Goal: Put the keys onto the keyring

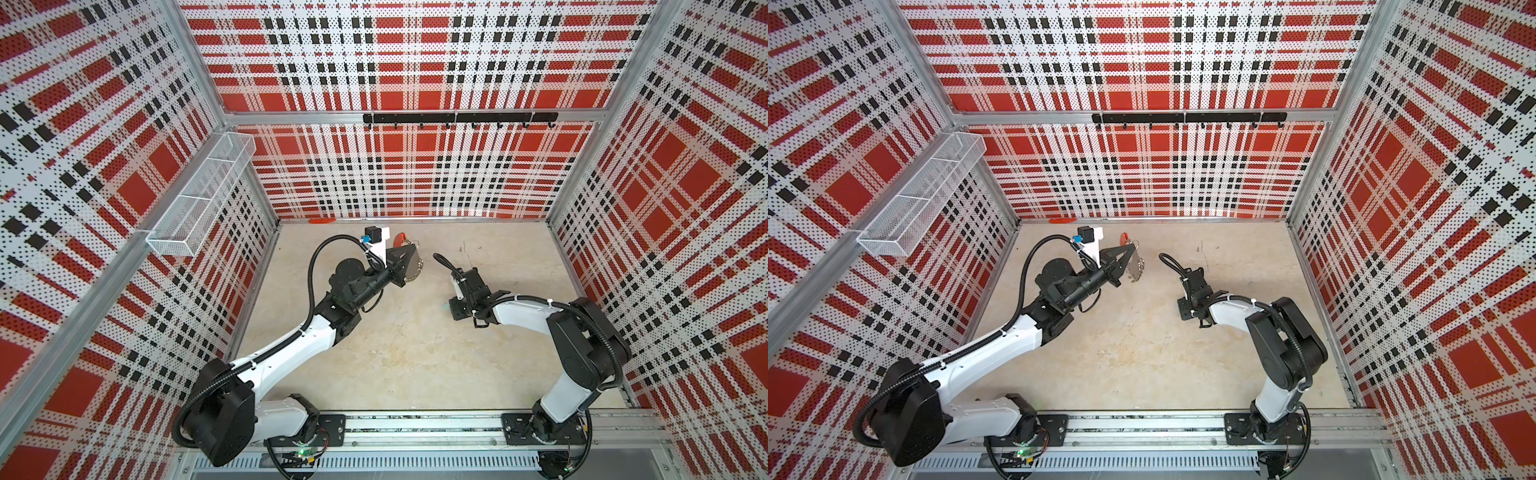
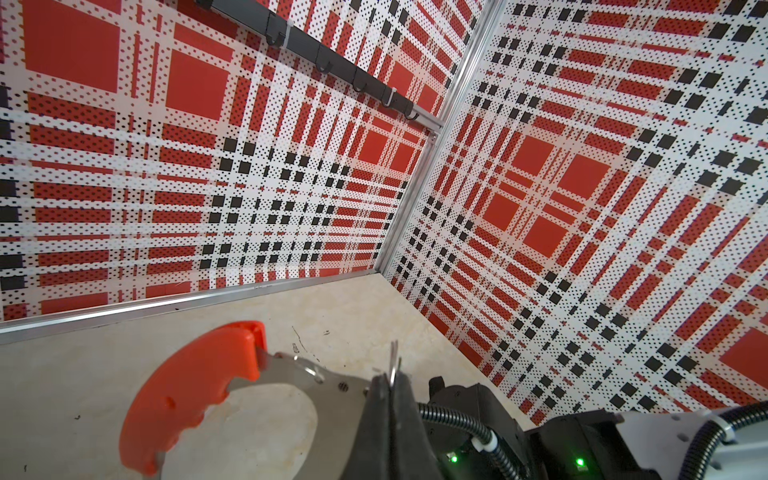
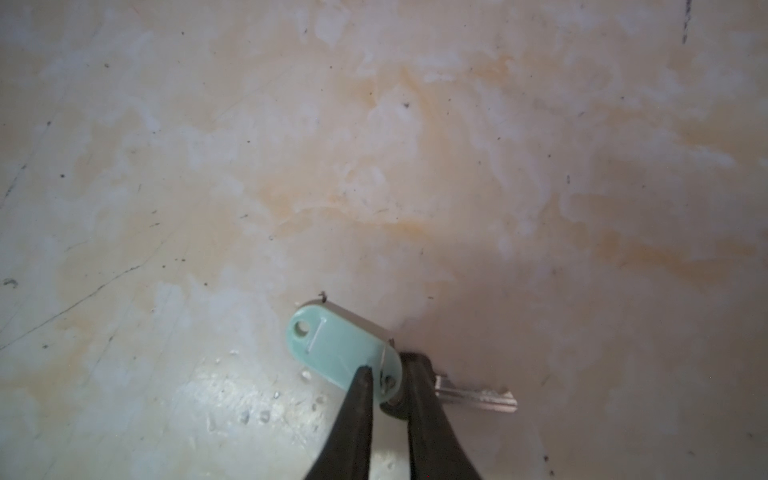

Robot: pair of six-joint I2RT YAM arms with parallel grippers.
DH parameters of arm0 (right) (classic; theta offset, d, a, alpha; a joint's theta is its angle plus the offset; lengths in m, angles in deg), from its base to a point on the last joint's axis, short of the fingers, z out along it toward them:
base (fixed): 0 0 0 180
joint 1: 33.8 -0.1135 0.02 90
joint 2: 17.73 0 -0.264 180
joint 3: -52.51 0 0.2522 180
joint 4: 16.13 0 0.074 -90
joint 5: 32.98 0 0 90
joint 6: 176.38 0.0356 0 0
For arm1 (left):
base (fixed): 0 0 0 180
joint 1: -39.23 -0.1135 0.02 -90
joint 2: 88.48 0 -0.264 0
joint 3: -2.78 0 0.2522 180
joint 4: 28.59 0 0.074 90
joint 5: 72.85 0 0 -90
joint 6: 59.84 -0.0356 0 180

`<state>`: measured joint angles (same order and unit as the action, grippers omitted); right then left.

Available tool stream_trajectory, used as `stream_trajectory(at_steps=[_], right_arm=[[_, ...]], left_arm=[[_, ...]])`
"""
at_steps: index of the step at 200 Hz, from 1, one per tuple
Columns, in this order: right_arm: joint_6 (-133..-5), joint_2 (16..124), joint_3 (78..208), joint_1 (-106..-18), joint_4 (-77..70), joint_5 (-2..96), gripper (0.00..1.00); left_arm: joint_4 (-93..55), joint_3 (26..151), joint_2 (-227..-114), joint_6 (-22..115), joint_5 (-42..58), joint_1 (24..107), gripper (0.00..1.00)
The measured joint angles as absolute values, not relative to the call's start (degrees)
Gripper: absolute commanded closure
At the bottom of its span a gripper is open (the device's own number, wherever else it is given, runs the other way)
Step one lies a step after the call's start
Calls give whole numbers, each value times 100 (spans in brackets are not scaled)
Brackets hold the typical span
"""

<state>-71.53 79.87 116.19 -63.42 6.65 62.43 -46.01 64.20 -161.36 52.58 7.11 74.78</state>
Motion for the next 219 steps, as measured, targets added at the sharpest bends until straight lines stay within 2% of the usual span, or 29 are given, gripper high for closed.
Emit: stream_trajectory(at_steps=[16, 32, 82, 121, 160, 219], right_arm=[[-7184, 8009, 11621, -6342, 656, 6258, 89], [-7225, 8022, 11621, -6342, 643, 6300, 100], [-7289, 7911, 11595, -6342, 604, 6354, 100], [-7459, 6728, 11503, -6342, 650, 6149, 100], [-7619, 5360, 11822, -6297, 608, 4881, 100], [-7413, 5111, 12648, -6251, 313, 2464, 100]], left_arm=[[-4599, 6420, -16139, 5258, 713, 7481, 100], [-4599, 6420, -16139, 5260, 713, 7478, 100], [-4656, 6431, -16169, 5369, 475, 7336, 100], [-5021, 6296, -16154, 4788, 287, 7209, 100], [-5362, 6232, -16174, 4309, -281, 6897, 100], [-6330, 6232, -16359, 4231, -1556, 6753, 100]])
